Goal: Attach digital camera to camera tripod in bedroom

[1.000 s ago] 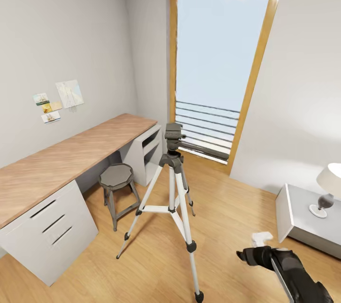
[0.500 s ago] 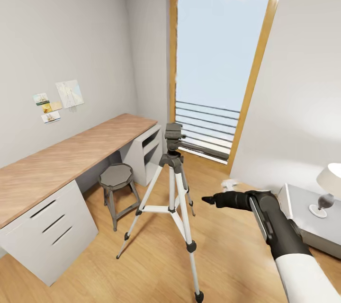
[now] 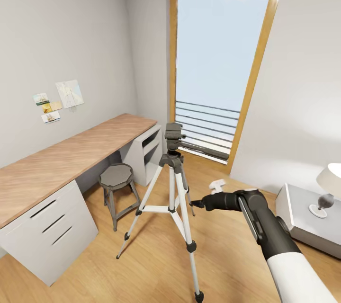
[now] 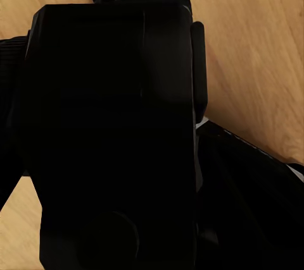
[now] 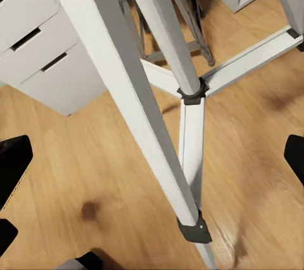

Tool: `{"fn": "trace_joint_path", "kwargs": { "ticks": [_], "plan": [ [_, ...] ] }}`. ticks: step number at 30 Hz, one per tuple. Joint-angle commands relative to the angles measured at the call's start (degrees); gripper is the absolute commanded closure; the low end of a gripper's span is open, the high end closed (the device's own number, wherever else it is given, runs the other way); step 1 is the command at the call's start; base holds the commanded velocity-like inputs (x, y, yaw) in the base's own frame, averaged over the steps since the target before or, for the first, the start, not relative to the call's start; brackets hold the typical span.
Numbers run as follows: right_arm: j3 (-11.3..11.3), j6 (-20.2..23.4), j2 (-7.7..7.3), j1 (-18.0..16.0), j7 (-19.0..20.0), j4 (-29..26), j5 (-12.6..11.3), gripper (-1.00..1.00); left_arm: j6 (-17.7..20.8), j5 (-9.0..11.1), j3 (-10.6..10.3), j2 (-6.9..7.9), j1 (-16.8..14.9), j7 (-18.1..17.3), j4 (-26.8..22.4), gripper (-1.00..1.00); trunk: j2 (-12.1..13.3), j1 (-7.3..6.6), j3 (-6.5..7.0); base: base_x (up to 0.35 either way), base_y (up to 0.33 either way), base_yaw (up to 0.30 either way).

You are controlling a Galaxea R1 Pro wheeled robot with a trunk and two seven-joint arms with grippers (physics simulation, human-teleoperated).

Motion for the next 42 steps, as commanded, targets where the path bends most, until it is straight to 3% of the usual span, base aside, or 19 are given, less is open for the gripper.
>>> {"fn": "trace_joint_path", "kwargs": {
  "ticks": [1,10,16,22,35,36,42],
  "plan": [
    [0.05,0.07,-0.01,-0.07,0.57,-0.05,0.64,-1.0,0.23,0.48,-0.46,0.02,-0.03,-0.1,-0.03,1.0,-0.12,0.03,-0.12,0.0,0.0,0.0],
    [0.12,-0.51,0.75,-0.11,0.51,2.29,0.68,-1.0,0.23,0.46,-0.46,0.01,-0.03,-0.1,-0.07,1.0,-0.12,0.03,-0.12,0.0,0.0,0.0],
    [0.11,-1.64,2.19,-0.11,0.32,5.9,0.86,-1.0,0.23,0.44,-0.5,-0.02,-0.03,-0.06,-0.07,1.0,-0.12,0.03,-0.12,0.0,0.0,0.0],
    [0.1,-6.9,2.57,-0.11,0.13,9.27,0.8,-1.0,0.23,0.44,-0.51,-0.02,-0.03,-0.01,-0.07,1.0,-0.12,0.03,-0.12,0.0,0.0,0.0],
    [0.1,-14.04,3.96,-0.11,-0.74,13.5,0.69,-1.0,0.25,0.44,-0.55,-0.02,-0.03,-0.09,-0.05,1.0,-0.12,0.03,-0.12,0.0,0.0,0.0],
    [0.03,-17.45,5.64,-0.11,-2.81,16.1,0.64,-1.0,0.3,0.44,-0.55,-0.02,-0.03,-0.07,-0.07,1.0,-0.12,0.03,-0.12,0.0,0.0,0.0],
    [-0.06,-22.04,7.07,-0.11,-7.29,18.71,0.35,-1.0,0.31,0.44,-0.57,-0.02,-0.03,-0.03,-0.07,1.0,-0.12,0.03,-0.12,0.0,0.0,0.0]
  ]
}}
